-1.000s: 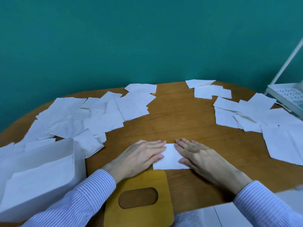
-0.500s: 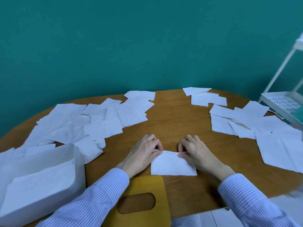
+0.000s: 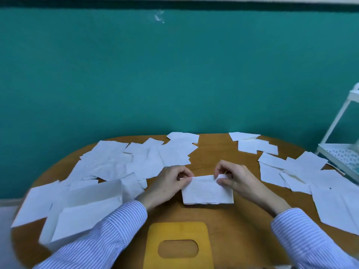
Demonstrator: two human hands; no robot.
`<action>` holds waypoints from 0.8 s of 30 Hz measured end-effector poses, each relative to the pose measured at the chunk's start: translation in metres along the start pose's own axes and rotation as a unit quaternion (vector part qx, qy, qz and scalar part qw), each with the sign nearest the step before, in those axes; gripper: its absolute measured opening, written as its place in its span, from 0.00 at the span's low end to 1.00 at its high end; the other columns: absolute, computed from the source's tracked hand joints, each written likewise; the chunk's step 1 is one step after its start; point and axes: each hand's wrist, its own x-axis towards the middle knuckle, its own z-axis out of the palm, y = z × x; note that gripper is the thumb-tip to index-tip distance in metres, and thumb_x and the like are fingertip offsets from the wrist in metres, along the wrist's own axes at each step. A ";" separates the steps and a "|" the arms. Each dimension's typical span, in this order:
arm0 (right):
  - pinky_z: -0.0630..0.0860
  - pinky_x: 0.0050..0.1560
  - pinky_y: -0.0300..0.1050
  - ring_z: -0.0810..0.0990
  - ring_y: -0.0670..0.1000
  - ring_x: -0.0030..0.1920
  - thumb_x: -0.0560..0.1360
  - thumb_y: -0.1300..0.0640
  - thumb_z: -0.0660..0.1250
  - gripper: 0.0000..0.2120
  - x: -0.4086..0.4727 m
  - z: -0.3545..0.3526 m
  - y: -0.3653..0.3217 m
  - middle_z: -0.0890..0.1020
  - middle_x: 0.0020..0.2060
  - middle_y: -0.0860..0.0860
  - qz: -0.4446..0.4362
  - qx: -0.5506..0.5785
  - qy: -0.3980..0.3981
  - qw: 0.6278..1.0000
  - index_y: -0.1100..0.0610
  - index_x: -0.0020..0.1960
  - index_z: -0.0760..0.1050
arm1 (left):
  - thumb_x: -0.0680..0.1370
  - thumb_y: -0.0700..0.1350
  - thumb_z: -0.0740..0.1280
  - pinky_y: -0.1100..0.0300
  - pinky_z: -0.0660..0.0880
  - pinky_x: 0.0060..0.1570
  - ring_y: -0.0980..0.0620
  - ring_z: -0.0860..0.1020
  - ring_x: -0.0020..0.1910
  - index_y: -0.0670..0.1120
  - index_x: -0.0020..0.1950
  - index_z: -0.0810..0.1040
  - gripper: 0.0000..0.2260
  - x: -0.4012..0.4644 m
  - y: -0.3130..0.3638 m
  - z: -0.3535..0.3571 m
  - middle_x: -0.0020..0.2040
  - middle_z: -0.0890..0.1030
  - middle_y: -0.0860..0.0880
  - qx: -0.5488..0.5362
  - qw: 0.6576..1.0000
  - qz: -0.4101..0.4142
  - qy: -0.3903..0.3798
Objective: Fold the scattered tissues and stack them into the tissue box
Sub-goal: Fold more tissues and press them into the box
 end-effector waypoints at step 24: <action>0.75 0.48 0.35 0.79 0.39 0.46 0.76 0.61 0.67 0.11 0.081 0.165 -0.184 0.85 0.46 0.42 -0.147 0.035 -0.143 0.978 0.49 0.50 0.85 | 0.75 0.40 0.75 0.69 0.71 0.35 0.59 0.75 0.31 0.60 0.47 0.81 0.12 -0.176 -0.097 -0.181 0.40 0.82 0.60 0.061 0.968 -0.171 0.174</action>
